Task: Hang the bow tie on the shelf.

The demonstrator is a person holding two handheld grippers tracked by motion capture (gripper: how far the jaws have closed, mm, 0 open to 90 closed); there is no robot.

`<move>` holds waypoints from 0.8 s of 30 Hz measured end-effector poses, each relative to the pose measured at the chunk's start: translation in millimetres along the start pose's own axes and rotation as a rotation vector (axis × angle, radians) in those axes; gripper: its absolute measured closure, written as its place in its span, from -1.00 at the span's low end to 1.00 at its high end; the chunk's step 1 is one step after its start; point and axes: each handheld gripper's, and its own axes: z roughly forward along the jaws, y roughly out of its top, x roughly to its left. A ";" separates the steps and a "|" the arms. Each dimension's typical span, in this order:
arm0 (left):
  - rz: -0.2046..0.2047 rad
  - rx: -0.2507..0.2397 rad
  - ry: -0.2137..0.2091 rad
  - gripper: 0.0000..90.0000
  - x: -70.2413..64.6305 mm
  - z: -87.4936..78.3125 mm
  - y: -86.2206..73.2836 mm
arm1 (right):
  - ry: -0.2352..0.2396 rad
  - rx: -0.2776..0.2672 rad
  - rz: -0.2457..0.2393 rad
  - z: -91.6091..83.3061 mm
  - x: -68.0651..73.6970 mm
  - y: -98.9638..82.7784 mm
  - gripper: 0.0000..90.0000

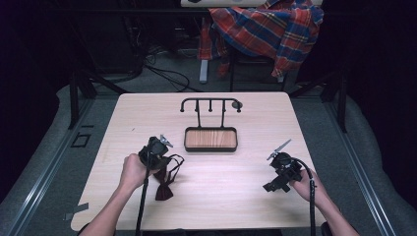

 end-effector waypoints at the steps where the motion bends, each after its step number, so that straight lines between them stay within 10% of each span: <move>1: 0.004 0.000 -0.001 0.98 0.1 -1.9 0.3 | -0.003 0.002 -0.008 0.3 0.0 0.1 -0.65; 24: -0.027 -0.109 0.037 0.98 9.5 -23.6 17.9 | 0.003 0.010 0.002 2.4 -2.1 -3.4 -0.65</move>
